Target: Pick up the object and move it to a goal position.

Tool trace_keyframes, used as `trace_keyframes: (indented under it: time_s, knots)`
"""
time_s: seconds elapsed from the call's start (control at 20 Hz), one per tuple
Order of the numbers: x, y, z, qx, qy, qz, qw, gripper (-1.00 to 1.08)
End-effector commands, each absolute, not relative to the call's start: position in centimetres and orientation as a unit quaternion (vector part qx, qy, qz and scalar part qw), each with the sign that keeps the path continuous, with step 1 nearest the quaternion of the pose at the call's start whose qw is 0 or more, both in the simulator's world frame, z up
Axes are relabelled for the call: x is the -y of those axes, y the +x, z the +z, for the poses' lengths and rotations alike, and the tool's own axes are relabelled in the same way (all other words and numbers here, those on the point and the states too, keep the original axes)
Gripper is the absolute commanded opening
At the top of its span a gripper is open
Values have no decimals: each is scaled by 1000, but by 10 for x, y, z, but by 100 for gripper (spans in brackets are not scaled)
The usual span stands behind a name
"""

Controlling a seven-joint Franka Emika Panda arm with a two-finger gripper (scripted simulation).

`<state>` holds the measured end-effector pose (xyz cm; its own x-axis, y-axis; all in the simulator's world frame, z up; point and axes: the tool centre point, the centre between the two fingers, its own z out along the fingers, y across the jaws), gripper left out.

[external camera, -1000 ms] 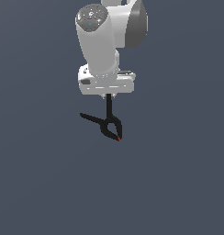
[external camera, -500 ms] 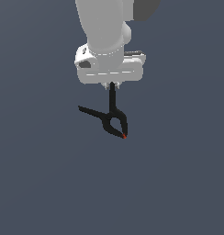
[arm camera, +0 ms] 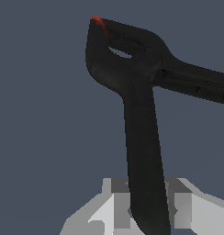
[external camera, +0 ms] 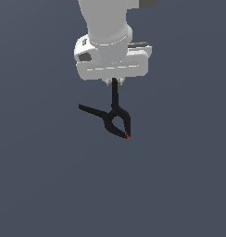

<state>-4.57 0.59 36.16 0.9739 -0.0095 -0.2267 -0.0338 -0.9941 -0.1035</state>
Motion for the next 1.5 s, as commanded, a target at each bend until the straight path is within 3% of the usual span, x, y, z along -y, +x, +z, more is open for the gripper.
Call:
trace_keyframes:
  time_s: [0.0,1.45]
  knots:
    - [-6,-44,364,-11,-992,112,53,-100]
    - [8,-23,435,-11,-992,114,53,-100]
